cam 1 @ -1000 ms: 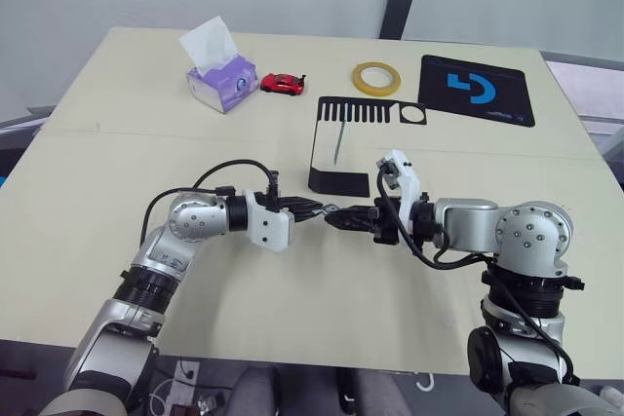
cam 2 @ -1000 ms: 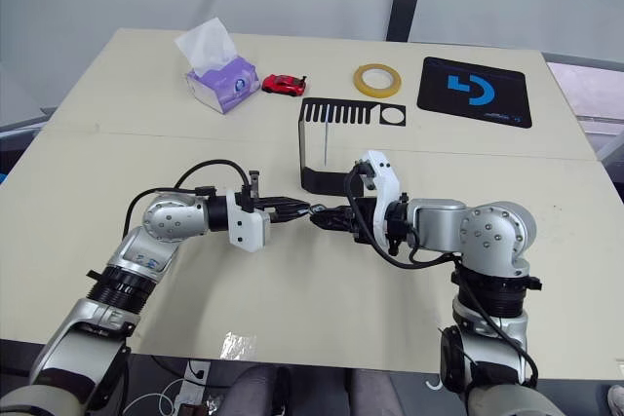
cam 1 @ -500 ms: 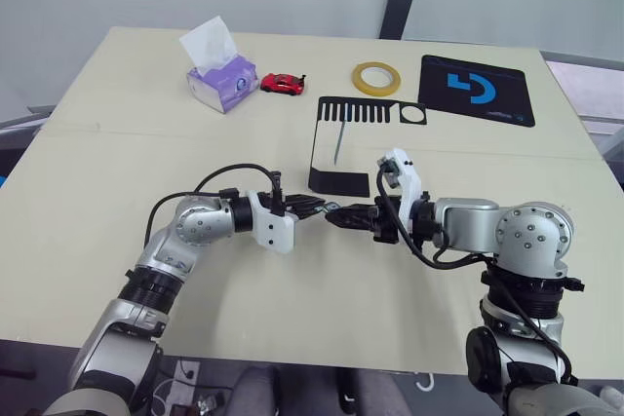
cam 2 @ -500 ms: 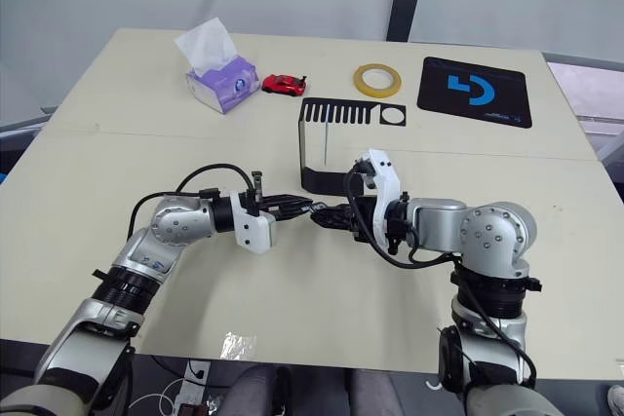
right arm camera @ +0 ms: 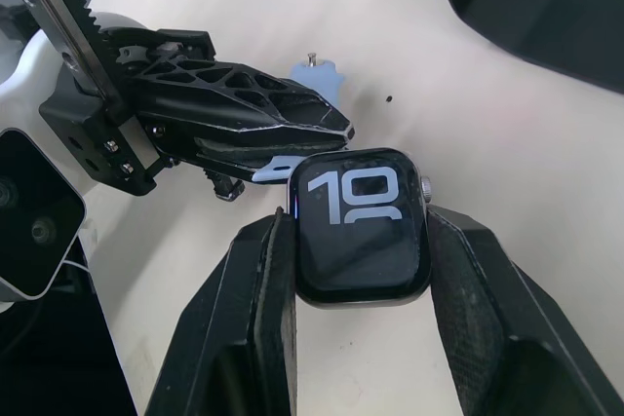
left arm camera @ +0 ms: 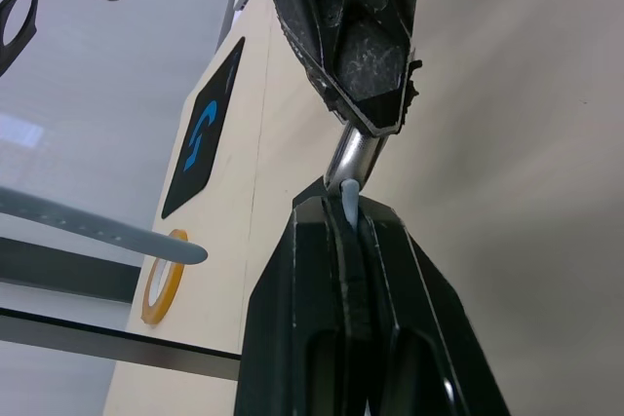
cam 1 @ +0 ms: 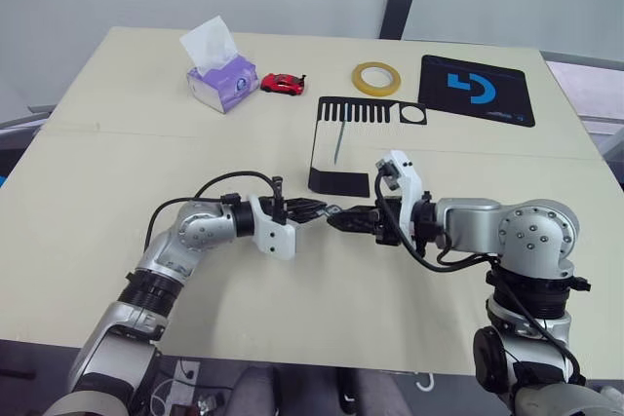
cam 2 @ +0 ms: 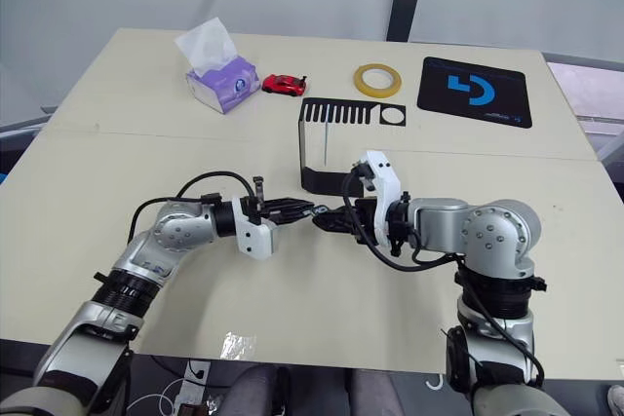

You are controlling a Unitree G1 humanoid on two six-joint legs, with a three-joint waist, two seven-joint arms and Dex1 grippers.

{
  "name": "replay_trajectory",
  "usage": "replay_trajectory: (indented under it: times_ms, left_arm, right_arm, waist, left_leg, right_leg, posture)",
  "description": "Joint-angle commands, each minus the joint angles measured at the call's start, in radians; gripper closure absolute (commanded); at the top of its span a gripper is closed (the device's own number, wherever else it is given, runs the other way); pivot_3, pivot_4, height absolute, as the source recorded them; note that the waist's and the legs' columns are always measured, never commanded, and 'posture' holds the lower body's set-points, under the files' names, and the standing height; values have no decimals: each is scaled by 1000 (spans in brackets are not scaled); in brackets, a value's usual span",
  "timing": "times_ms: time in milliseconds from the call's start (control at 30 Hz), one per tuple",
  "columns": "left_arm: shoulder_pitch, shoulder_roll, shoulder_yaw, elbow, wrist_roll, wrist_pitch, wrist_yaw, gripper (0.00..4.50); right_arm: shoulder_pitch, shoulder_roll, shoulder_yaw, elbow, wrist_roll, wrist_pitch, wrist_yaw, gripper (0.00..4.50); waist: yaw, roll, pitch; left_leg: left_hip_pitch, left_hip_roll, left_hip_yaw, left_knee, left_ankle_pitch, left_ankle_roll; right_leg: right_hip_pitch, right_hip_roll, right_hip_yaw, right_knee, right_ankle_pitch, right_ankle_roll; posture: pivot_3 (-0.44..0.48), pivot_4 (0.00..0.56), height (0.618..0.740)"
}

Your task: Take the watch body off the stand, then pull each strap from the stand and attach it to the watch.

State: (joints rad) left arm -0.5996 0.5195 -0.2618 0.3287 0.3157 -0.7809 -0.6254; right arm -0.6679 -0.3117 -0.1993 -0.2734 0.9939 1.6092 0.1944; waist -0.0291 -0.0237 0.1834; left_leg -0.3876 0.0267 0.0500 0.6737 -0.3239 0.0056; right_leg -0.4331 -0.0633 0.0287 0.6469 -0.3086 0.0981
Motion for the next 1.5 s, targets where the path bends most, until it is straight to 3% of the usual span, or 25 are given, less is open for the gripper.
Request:
replay_trajectory:
  times_ms: [33,967,1233,1500]
  left_arm:
    - [-6,0,-27,-38,24,-64,24,4500]
    - [-34,-7,-46,-20,137,-19,90,4500]
    - [-41,-2,-48,-10,126,-15,102,4500]
    - [-42,-7,-51,-16,124,-20,109,4500]
  right_arm:
    - [-22,1,27,-43,15,-1,44,2961]
    - [-39,6,17,-24,33,5,23,2961]
    - [-44,-25,48,-50,15,5,45,2961]
    - [-52,16,8,-15,53,5,11,2961]
  waist:
    - [0,0,0]
    - [0,0,0]
    - [0,0,0]
    - [1,0,0]
  left_leg:
    - [0,0,0,0,0,0]
    - [0,0,0,0,0,0]
    - [0,0,0,0,0,0]
    - [0,0,0,0,0,0]
  right_leg:
    - [0,0,0,0,0,0]
    - [0,0,0,0,0,0]
    - [0,0,0,0,0,0]
    - [0,0,0,0,0,0]
  posture:
    - [0,150,738]
    - [0,150,738]
    - [0,150,738]
    - [0,150,738]
